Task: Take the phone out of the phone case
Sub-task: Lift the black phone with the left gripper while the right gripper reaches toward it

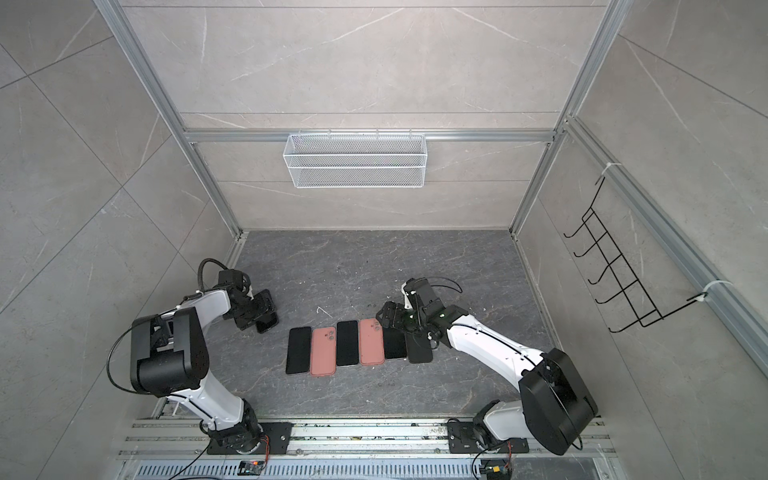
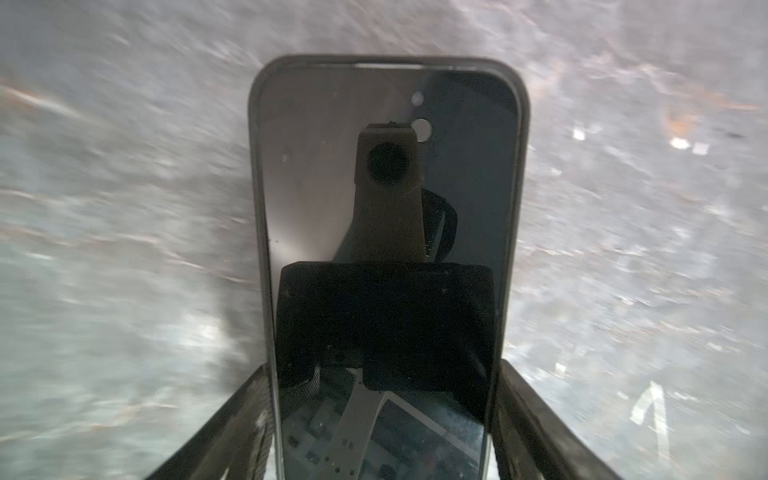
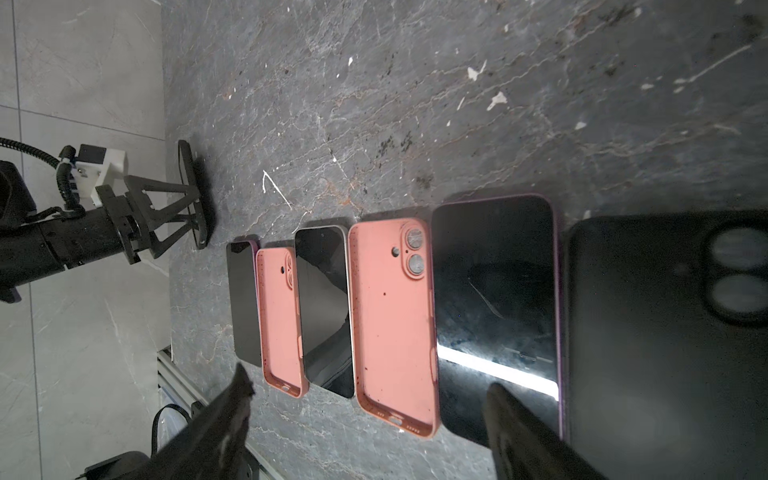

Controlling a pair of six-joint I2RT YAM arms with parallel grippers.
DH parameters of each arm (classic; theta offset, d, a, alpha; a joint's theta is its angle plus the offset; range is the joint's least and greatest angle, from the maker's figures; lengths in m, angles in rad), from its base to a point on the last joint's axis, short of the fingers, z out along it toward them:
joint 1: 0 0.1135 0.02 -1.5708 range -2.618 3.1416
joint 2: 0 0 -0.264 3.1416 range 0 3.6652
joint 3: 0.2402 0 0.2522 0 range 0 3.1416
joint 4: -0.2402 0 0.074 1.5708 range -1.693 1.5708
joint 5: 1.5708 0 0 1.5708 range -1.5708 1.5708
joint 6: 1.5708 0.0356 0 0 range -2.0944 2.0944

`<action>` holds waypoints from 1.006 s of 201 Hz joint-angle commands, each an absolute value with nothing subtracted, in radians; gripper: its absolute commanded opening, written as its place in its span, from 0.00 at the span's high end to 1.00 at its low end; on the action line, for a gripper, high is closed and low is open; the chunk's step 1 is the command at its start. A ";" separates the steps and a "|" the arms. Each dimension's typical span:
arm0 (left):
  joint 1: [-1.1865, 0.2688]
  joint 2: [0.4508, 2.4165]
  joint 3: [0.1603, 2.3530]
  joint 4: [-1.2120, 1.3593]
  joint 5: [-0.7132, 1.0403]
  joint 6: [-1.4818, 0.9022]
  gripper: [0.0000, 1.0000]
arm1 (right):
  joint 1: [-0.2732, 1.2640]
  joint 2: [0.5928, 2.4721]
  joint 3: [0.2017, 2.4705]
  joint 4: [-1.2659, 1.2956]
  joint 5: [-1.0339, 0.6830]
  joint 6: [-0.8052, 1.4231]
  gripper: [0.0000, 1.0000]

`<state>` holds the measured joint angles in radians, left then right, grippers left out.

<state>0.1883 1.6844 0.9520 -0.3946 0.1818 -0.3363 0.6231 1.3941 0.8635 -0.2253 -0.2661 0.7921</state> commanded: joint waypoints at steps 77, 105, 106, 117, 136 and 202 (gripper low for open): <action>0.190 1.550 0.862 -0.206 0.548 -0.555 0.58 | 0.803 1.586 0.967 0.135 -0.351 0.787 0.12; 0.189 1.524 0.843 -0.140 0.620 -0.624 0.60 | 0.847 1.664 1.015 0.212 -0.367 0.779 0.13; 0.189 1.523 0.842 -0.137 0.623 -0.626 0.60 | 0.849 1.667 1.018 0.214 -0.367 0.778 0.13; 0.186 1.508 0.828 -0.101 0.652 -0.665 0.61 | 0.864 1.698 1.039 0.242 -0.370 0.775 0.13; 0.159 1.483 0.812 -0.068 0.677 -0.710 0.62 | 0.889 1.750 1.081 0.278 -0.370 0.757 0.14; -0.043 1.413 0.767 0.086 0.643 -0.894 0.63 | 0.920 1.857 1.150 0.307 -0.284 0.731 0.22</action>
<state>0.0204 1.4681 0.7559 -0.0360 0.6117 -0.8036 0.9195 1.8286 1.1213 0.2779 -0.3336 0.7609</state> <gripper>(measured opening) 0.739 0.798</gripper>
